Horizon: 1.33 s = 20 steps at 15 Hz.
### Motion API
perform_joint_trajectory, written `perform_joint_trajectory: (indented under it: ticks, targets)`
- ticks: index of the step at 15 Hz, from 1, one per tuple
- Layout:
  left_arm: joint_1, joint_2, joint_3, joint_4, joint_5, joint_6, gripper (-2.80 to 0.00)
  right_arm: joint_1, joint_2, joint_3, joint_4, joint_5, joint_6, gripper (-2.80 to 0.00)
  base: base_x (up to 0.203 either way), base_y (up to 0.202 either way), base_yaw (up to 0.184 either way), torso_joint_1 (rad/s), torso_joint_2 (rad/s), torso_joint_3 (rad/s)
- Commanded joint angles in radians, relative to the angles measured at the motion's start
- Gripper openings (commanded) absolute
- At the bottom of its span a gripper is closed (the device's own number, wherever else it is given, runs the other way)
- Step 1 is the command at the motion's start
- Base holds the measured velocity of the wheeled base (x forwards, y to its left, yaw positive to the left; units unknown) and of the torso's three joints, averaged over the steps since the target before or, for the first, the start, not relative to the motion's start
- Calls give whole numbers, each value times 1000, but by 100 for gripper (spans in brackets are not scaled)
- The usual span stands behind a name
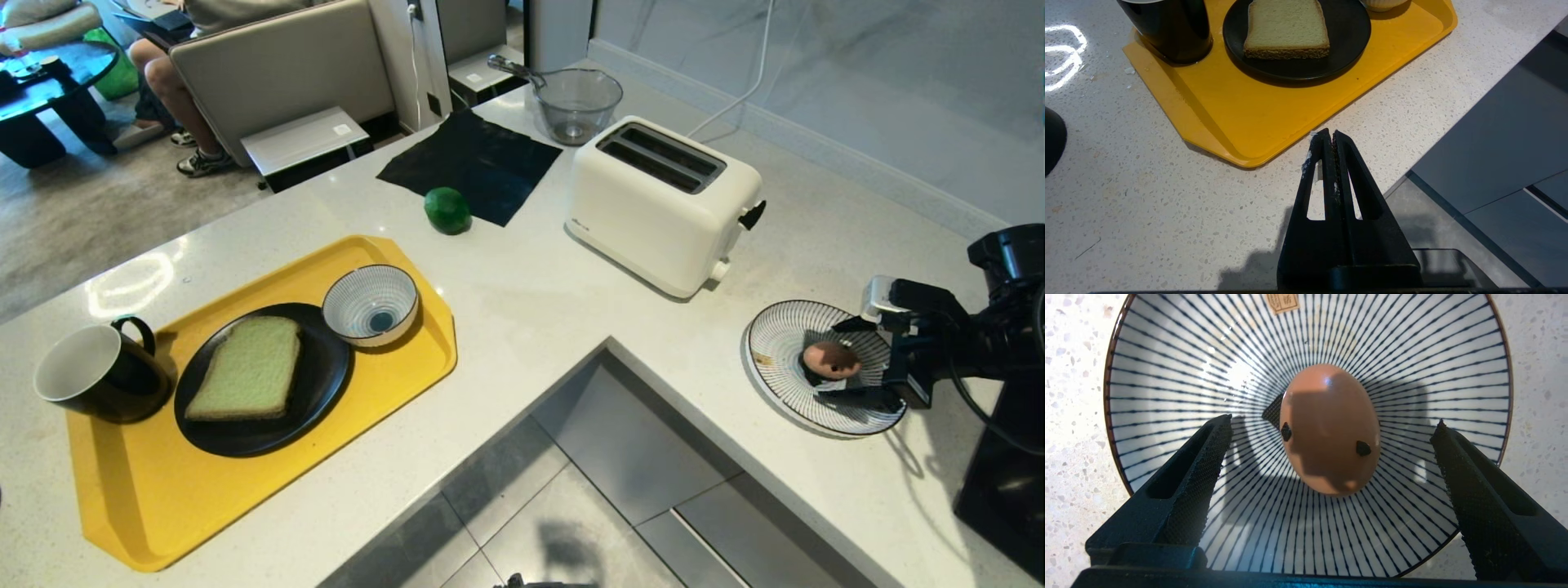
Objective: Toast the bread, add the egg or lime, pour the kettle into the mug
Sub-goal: Pick up the egg
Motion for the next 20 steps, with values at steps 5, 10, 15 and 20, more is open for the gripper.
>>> perform_joint_trajectory:
  ticks: [5,10,15,20]
  targets:
    - [0,-1,17,-1,1,0,-280,10,-1,-3,1,1,-3,0,0,0,0,0,0,0]
    - [0,-1,17,-1,1,0,-280,9,7,-3,-2,-14,-3,0,0,0,0,0,0,0]
    - [0,-1,17,-1,1,0,-280,10,8,-12,-2,-20,-3,0,0,0,0,0,0,0]
    - [0,-1,17,-1,1,0,-280,10,7,-6,-2,-22,-5,0,0,0,0,0,0,0]
